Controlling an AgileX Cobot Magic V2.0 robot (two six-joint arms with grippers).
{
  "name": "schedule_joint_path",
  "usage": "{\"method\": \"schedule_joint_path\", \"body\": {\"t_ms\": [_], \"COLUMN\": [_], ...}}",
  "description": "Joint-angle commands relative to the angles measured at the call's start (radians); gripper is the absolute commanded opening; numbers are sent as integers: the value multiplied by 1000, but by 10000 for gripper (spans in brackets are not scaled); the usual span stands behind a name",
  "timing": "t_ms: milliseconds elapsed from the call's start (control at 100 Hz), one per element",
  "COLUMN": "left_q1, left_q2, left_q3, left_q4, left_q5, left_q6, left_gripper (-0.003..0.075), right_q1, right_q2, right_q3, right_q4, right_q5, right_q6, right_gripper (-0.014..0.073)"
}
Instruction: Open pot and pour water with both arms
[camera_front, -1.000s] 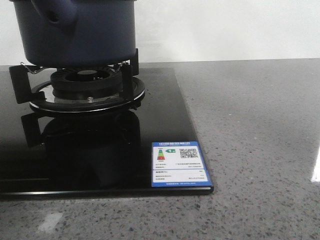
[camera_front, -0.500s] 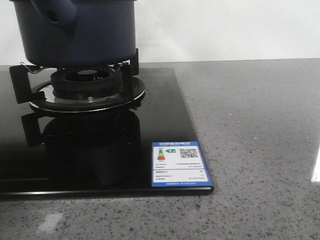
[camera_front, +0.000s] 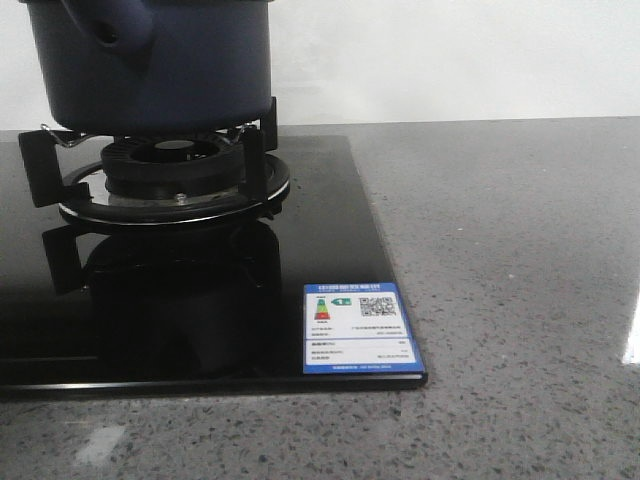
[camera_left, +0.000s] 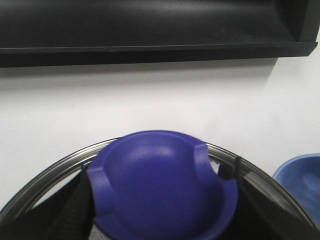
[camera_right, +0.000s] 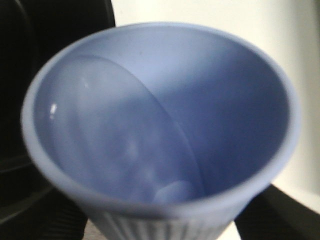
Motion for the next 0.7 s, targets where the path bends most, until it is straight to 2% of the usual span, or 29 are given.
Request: {"method": "schedule_joint_path", "body": {"t_ms": [0, 370, 690], "left_q1": [0, 0, 0], "left_q2": [-27, -27, -27], "left_q3": [-38, -38, -38], "left_q4": [-5, -5, -5], "left_q5": [-105, -105, -103], "left_q6": [-3, -3, -3], "left_gripper": [407, 407, 407], "right_q1": [-1, -1, -1], "right_q2": [-46, -36, -32], "right_q3": [-45, -45, -45], "right_q4": [-114, -327, -436], "right_q5": [-104, -143, -177], "right_q6": [-6, -6, -6], "right_gripper": [321, 321, 321]}}
